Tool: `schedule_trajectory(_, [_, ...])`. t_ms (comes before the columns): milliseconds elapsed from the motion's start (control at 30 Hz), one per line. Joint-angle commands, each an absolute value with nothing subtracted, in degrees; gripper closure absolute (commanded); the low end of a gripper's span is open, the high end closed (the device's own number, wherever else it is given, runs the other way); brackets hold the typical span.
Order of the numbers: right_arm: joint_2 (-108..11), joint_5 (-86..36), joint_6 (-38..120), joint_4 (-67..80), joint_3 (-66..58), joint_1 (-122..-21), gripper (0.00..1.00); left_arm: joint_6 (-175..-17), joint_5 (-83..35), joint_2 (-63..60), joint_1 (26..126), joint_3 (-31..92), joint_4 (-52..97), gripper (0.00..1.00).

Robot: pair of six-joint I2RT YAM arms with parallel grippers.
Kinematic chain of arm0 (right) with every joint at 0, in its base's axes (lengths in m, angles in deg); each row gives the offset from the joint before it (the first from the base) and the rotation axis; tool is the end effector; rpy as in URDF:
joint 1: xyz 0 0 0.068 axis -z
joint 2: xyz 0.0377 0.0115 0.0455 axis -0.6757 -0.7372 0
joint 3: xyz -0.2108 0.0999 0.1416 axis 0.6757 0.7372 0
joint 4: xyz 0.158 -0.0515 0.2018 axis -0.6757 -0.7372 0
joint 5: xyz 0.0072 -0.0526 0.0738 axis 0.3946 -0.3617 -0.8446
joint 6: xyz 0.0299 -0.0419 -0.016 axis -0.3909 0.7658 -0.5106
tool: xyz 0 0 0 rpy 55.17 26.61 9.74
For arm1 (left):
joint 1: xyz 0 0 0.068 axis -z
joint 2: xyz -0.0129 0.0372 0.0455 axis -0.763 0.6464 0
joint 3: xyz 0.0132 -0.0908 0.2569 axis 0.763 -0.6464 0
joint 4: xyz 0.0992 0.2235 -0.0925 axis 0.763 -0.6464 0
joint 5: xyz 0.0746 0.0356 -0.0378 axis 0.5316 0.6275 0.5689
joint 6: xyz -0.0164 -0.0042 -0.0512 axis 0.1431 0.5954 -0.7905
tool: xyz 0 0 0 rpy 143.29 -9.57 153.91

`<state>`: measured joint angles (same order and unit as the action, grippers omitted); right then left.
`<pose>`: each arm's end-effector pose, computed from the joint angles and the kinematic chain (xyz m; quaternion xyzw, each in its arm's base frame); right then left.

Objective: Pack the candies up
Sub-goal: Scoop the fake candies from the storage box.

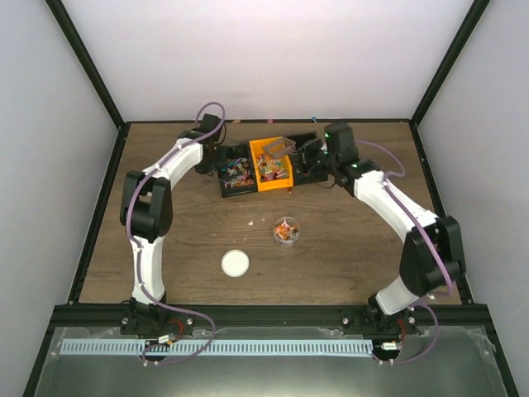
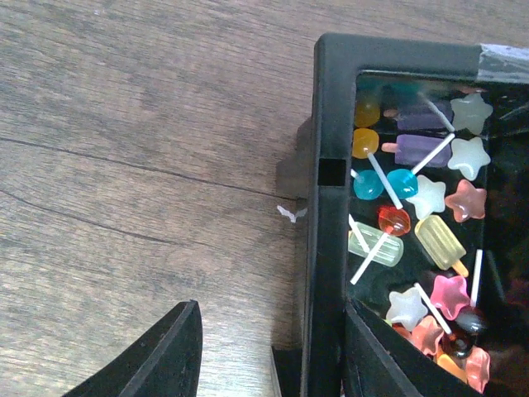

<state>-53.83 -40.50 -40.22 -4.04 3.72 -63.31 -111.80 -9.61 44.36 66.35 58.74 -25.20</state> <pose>0.3198 0.1365 0.3055 0.3840 0.7597 0.5033 0.1484 0.4330 -0.1252 0.2083 -0.1064 0.9711 -0.0274 0.2117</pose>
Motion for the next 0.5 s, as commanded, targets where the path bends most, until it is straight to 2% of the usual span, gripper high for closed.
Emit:
schedule_trajectory(0, [-59.66,-34.91,-44.31,-13.12,-2.97,-65.1,0.99,-113.53,-6.09,46.12,66.24,60.61,-25.74,0.54])
schedule_trajectory(167, [-65.21,-33.95,-46.33,-19.0,-8.41,-65.66,0.99,-114.45,-6.15,47.18,66.28,60.71,-25.06,0.58])
schedule_trajectory(467, [-74.58,-32.28,-45.31,-27.72,-19.82,-68.34,0.99,-115.69,-7.13,48.46,66.34,60.93,-25.03,0.76])
